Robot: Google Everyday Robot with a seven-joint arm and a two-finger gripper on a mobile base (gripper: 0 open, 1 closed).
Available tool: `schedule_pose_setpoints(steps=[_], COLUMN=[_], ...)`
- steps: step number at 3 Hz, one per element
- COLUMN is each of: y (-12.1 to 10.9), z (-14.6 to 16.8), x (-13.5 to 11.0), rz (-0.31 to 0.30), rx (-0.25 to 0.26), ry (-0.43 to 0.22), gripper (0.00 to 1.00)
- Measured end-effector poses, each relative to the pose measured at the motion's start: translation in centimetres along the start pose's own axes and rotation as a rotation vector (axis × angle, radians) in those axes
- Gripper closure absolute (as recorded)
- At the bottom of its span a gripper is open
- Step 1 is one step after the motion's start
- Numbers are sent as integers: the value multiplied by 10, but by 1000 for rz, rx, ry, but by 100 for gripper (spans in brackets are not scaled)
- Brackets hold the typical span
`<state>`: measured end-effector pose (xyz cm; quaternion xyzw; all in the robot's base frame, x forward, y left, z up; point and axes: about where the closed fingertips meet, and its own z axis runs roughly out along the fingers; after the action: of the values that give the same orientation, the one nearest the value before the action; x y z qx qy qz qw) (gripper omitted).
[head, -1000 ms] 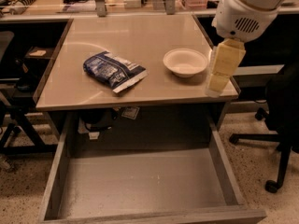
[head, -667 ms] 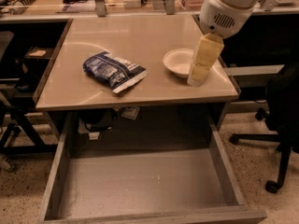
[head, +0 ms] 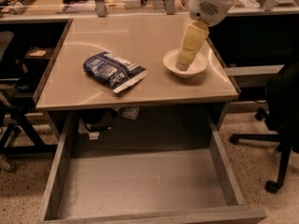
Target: Place blue chip bag into top drawer
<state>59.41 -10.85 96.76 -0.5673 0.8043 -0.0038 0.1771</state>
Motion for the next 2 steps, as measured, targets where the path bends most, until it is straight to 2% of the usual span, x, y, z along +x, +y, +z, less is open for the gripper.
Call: schedule_pose_setpoints(steps=[1,2], y=[10,25], z=[8,21], x=[-7,-40], rz=[29,33], rx=[-11,-36], ry=[-42,-104], gripper=[0,0])
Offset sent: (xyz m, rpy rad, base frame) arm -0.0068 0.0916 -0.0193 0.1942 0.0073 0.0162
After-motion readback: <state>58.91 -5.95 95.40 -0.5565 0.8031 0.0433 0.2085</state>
